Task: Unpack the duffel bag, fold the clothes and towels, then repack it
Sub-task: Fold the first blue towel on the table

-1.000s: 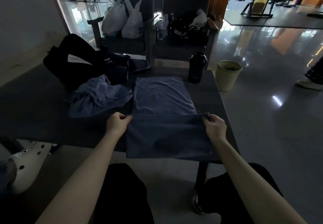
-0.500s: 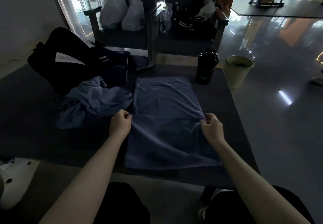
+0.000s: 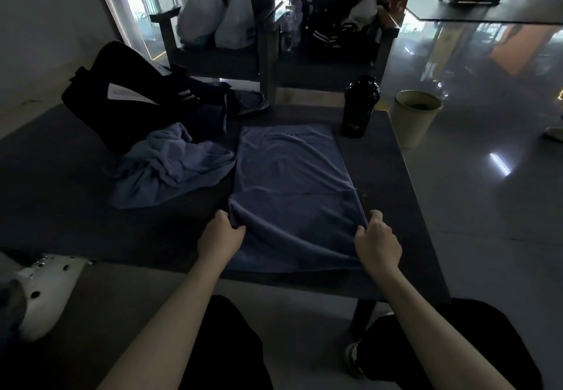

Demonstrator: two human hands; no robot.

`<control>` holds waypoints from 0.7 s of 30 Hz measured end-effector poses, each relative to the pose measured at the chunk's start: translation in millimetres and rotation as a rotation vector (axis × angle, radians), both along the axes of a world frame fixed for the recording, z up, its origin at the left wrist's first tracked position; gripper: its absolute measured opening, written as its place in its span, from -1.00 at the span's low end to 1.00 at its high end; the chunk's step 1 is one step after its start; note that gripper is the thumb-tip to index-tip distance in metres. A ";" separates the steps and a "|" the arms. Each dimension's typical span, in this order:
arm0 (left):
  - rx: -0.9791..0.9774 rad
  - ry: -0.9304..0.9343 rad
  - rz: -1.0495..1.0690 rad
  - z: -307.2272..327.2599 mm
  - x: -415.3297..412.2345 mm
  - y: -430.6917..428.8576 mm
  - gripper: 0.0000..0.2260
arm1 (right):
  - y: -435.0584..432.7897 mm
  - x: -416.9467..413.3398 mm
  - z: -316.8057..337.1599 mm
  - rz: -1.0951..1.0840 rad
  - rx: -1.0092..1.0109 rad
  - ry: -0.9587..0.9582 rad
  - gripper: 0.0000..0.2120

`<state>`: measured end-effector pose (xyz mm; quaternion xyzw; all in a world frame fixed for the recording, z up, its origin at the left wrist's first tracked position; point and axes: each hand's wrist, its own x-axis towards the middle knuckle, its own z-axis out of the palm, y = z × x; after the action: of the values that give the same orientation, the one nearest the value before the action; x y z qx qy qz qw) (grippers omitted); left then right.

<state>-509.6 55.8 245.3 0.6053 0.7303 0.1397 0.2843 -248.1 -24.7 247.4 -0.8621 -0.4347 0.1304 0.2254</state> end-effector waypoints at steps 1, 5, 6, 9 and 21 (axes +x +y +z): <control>0.000 0.023 -0.004 0.1 -0.1 -4.1 -0.70 | -2.7 -0.4 -0.2 -0.002 -0.003 -0.013 -0.71; 0.024 0.070 0.032 2.8 -4.6 -16.4 -0.72 | -11.8 -2.2 -4.0 -0.014 0.007 -0.063 -0.80; 0.032 0.072 0.041 3.2 -6.8 -19.0 -0.72 | -13.9 -2.5 -5.2 -0.015 0.012 -0.075 -0.82; 0.070 0.101 0.036 2.0 -12.9 -25.9 -0.73 | -19.9 -4.4 -7.0 0.001 0.022 -0.111 -0.87; 0.185 0.197 -0.082 -2.8 2.5 -53.0 -0.78 | -41.4 -5.7 -9.7 0.040 0.034 -0.200 -0.78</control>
<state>-507.1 2.8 242.5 0.6690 0.7134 0.1344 0.1596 -253.8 -66.1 237.7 -0.8580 -0.4743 0.0407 0.1928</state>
